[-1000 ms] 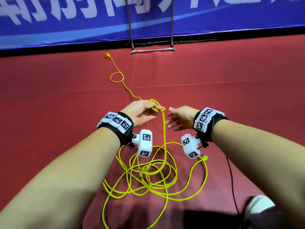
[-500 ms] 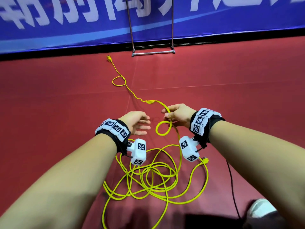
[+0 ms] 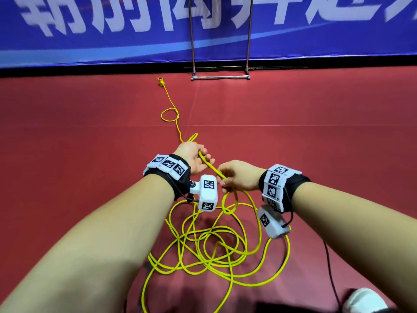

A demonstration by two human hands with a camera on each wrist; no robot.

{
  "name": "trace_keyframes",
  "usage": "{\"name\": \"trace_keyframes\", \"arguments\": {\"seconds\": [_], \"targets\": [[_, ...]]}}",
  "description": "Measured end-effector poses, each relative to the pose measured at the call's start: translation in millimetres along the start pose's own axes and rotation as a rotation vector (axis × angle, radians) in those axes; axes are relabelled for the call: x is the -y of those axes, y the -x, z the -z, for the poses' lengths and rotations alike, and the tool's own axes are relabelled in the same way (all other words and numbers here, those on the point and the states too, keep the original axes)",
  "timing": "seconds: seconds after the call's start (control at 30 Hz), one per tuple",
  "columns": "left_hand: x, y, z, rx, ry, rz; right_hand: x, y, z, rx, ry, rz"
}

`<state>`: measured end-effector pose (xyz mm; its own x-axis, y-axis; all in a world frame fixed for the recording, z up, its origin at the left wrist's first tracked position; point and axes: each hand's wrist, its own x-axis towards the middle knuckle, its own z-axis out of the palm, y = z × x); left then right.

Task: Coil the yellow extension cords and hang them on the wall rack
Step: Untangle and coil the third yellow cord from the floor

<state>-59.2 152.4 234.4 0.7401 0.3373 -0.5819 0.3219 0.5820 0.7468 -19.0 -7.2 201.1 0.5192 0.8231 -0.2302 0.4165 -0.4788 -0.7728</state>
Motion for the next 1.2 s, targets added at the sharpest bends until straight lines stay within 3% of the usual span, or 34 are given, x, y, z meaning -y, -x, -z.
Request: {"name": "trace_keyframes", "arguments": {"seconds": [0.13,0.27,0.43,0.57,0.67,0.73,0.9,0.97,1.1,1.2], "targets": [[-3,13,-18,0.087,-0.214,-0.114,2,3,12,-0.034,0.201,-0.052],[0,23,-31,0.258,-0.477,-0.270,19,1,45,-0.287,-0.350,-0.176],[4,23,-28,0.394,-0.639,-0.352,13,8,67,-0.126,-1.027,-0.263],[14,23,-25,0.577,-0.910,-0.347,-4,8,77,-0.229,-1.159,-0.346],[24,23,-30,0.681,-0.935,-0.204,-14,8,75,-0.216,-1.054,-0.427],[27,17,-27,0.656,-0.896,-0.116,-19,6,73,-0.204,-0.933,-0.416],[28,-15,-14,0.163,-0.531,-0.083,-19,7,72,-0.065,-0.736,-0.290],[27,-22,-13,0.123,-0.303,-0.049,-18,6,68,-0.038,-0.666,-0.247],[22,-26,-15,0.183,0.055,-0.062,-15,0,53,0.107,-0.517,-0.201],[21,-24,-20,0.140,0.074,-0.138,-18,-1,44,0.227,-0.348,-0.234]]}}
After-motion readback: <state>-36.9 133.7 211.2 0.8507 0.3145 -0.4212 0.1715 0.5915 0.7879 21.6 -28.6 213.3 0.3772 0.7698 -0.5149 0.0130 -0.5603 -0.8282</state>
